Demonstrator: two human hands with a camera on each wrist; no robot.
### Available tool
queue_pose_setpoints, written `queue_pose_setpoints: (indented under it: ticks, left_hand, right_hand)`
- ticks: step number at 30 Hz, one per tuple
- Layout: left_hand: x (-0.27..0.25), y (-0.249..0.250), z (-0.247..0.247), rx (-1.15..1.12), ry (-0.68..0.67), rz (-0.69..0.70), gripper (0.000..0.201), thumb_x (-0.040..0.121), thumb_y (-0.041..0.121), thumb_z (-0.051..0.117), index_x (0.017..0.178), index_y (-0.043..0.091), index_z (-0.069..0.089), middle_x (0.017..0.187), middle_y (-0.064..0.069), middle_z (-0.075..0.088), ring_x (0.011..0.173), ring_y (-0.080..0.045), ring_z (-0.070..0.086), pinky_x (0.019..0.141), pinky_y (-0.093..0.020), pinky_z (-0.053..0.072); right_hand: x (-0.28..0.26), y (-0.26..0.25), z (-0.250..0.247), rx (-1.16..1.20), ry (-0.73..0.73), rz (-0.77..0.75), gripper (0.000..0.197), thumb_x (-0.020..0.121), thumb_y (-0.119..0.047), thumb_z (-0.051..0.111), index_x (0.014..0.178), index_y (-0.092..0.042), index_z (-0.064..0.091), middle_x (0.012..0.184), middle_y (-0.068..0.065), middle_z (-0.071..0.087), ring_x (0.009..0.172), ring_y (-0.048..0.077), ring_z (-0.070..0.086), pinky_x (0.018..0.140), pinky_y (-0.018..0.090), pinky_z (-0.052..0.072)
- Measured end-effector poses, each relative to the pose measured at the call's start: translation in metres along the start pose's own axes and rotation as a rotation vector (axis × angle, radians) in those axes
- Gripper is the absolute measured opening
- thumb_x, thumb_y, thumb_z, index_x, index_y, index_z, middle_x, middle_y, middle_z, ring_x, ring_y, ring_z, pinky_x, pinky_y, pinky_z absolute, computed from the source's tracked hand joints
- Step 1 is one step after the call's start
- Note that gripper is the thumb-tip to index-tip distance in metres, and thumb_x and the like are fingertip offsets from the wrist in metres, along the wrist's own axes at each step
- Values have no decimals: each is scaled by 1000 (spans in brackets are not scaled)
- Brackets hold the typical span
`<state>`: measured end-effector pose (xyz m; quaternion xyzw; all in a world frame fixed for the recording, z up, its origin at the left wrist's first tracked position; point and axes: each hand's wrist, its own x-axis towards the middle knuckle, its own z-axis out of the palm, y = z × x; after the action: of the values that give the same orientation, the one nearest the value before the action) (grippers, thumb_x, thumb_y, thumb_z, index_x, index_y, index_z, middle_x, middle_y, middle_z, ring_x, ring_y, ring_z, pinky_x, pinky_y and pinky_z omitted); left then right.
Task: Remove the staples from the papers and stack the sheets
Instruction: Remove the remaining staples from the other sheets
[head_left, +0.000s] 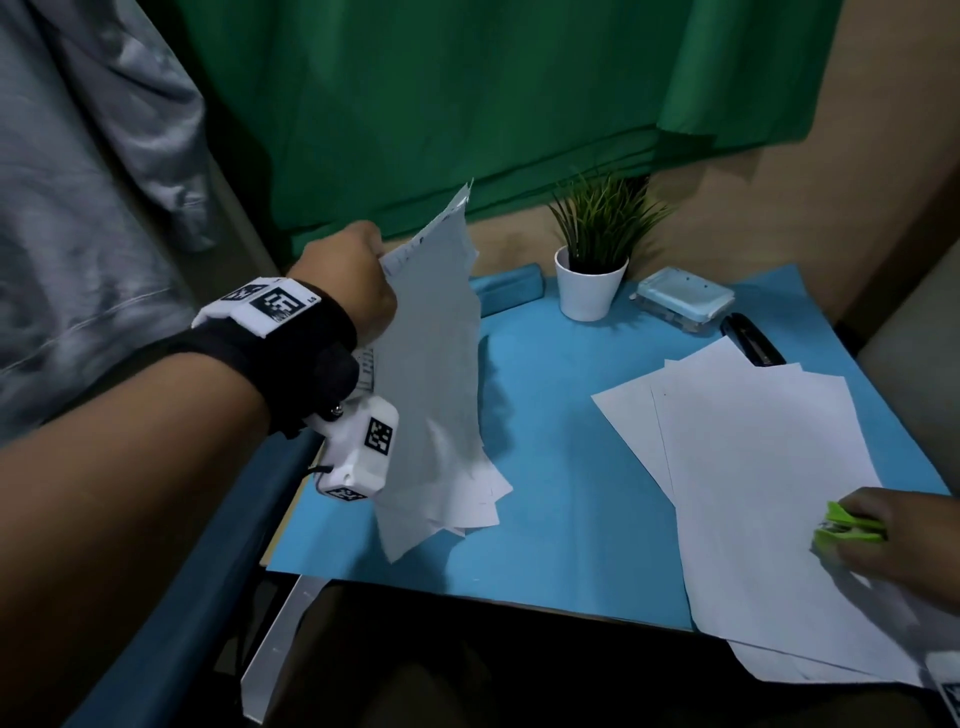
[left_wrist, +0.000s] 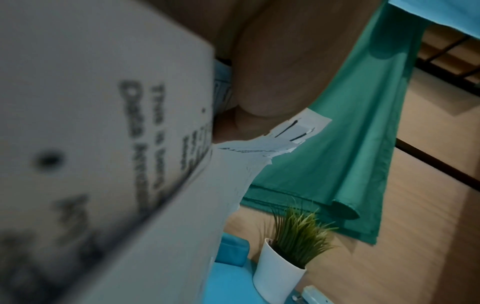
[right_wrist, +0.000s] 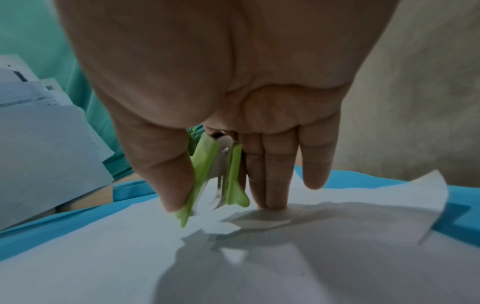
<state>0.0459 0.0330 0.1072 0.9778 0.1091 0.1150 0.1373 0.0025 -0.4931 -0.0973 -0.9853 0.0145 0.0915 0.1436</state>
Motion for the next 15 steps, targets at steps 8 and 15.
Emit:
queue_pose_setpoints:
  ticks: [8,15]
  left_hand:
    - [3,-26,-10,-102,112,-56,12,85,4,54,92,14,52,93,-13,56,85,-32,51,74,-31,37]
    - [-1,-60,-29,-172,231,-94,11,84,1,55,93,7,57,93,-15,56,86,-29,53,75,-33,40]
  right_hand:
    - [4,7,-6,-87,-14,74,68,36,-94,53,71,-37,62,60,-18,62,59,3,60,58,32,50]
    - [2,8,-2,-41,-36,62,72,35,-98,52,77,-40,61,60,-19,63,58,2,60,58,32,51]
